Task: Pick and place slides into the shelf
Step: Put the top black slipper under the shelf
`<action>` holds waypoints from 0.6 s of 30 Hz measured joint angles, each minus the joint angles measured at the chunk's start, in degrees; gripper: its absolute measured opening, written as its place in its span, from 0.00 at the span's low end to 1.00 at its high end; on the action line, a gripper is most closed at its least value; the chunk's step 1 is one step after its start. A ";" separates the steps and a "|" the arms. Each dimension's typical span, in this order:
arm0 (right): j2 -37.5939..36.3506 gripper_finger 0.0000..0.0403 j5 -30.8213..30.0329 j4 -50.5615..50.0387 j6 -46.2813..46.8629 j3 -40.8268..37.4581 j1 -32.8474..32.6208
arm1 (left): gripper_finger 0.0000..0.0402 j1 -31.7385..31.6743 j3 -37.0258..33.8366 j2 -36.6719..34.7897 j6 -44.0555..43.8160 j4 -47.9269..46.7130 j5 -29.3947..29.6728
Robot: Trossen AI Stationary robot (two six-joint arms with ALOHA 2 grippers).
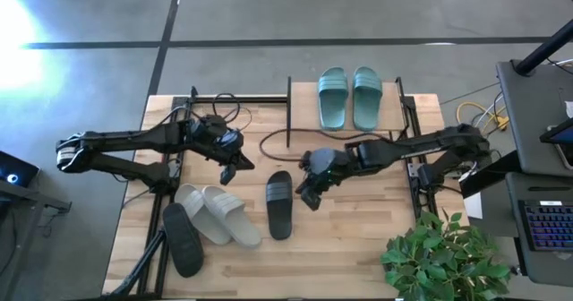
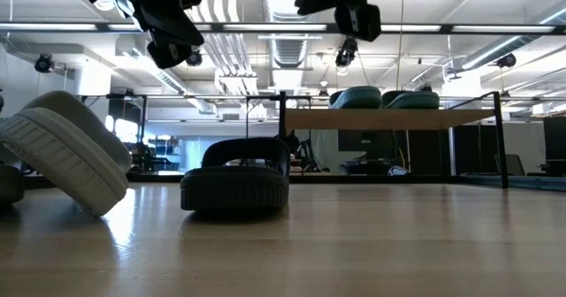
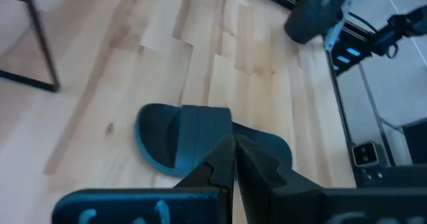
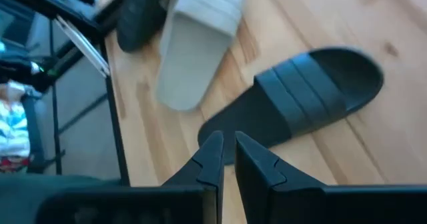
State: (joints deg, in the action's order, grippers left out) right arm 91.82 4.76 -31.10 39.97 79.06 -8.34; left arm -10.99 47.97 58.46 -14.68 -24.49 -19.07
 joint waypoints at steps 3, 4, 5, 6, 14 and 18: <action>2.21 0.07 0.17 0.12 -0.05 0.67 -0.06 | 0.00 1.17 -0.46 0.00 -0.04 -0.06 -0.02; 2.82 0.07 0.17 0.12 -0.43 0.91 -0.06 | 0.00 1.42 -0.61 0.00 -0.07 -0.02 -0.02; 3.54 0.07 0.16 0.20 -1.15 1.07 -0.18 | 0.00 1.62 -0.81 0.00 -0.07 -0.03 -0.02; 4.13 0.07 0.15 0.24 -2.26 1.10 -0.28 | 0.00 1.76 -0.99 0.00 -0.09 -0.05 -0.01; 7.22 0.16 -0.58 -0.43 -16.93 1.10 -1.89 | 0.00 3.30 -3.15 -0.11 -1.99 -0.33 -0.02; 8.31 0.28 -3.03 -1.29 -22.03 1.12 -1.90 | 0.00 4.66 -3.44 -0.11 -1.32 -2.48 0.00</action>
State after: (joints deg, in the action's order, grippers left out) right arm 100.13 1.73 -32.39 17.94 80.18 -10.24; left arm -6.34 44.53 58.35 -16.00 -26.97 -19.07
